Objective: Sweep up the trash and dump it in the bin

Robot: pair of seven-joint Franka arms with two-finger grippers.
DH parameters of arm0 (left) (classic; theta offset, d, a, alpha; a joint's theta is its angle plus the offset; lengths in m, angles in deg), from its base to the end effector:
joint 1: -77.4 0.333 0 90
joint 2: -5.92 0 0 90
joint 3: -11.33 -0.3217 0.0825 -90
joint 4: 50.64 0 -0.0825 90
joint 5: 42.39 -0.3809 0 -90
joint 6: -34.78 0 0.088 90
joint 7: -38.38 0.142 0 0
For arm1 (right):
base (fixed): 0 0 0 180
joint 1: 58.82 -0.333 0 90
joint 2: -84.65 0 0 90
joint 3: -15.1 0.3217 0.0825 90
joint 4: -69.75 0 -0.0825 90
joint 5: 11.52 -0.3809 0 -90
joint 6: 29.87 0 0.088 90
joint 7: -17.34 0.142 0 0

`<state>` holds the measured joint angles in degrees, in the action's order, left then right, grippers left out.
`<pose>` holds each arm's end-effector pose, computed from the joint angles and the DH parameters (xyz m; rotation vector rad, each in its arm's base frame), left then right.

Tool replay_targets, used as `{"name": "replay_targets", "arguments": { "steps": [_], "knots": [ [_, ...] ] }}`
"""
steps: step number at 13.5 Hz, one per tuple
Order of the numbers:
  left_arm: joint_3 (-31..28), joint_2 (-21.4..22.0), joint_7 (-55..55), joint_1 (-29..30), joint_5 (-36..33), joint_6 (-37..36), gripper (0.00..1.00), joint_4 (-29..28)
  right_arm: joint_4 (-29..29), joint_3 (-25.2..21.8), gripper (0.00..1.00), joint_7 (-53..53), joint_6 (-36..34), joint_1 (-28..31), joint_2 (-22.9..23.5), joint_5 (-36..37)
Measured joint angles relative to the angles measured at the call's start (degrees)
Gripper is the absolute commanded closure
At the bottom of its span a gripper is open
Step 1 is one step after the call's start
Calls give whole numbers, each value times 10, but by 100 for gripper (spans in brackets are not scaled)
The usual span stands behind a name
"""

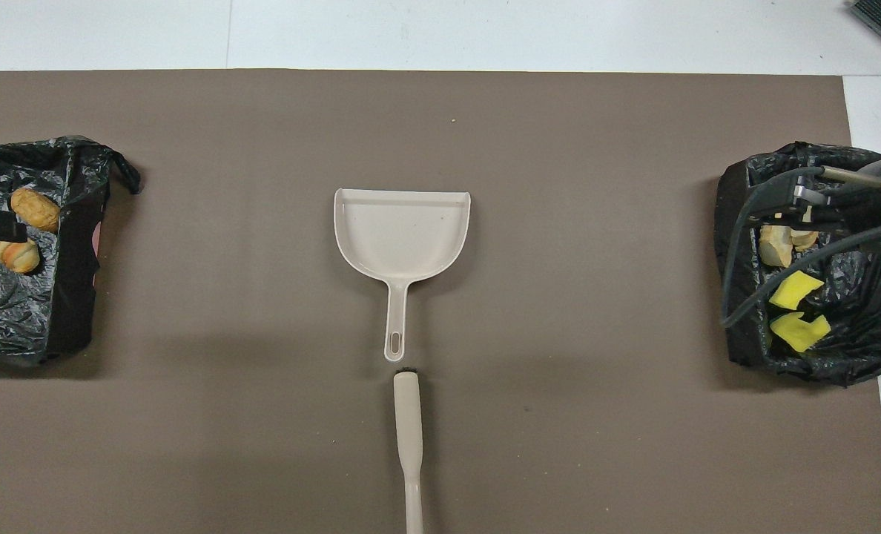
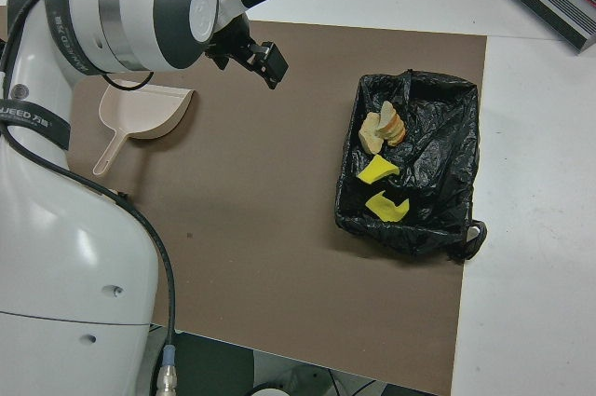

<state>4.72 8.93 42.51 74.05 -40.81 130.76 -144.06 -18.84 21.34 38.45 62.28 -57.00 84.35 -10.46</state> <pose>0.5477 0.0291 0.6054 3.1105 -0.0210 0.1538 0.5550 0.0405 0.6132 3.1028 -0.4550 0.1096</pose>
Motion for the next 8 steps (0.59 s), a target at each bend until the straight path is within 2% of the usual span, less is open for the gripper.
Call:
{"name": "replay_targets", "arguments": {
  "steps": [3, 8],
  "knots": [
    [36, 1, -3, 15, -13, -49, 0, 21, 0, 0, 0, 0, 0, 0, 0, 0],
    [30, 4, -3, 5, -14, -76, 0, 23, 0, 0, 0, 0, 0, 0, 0, 0]
  ]
}}
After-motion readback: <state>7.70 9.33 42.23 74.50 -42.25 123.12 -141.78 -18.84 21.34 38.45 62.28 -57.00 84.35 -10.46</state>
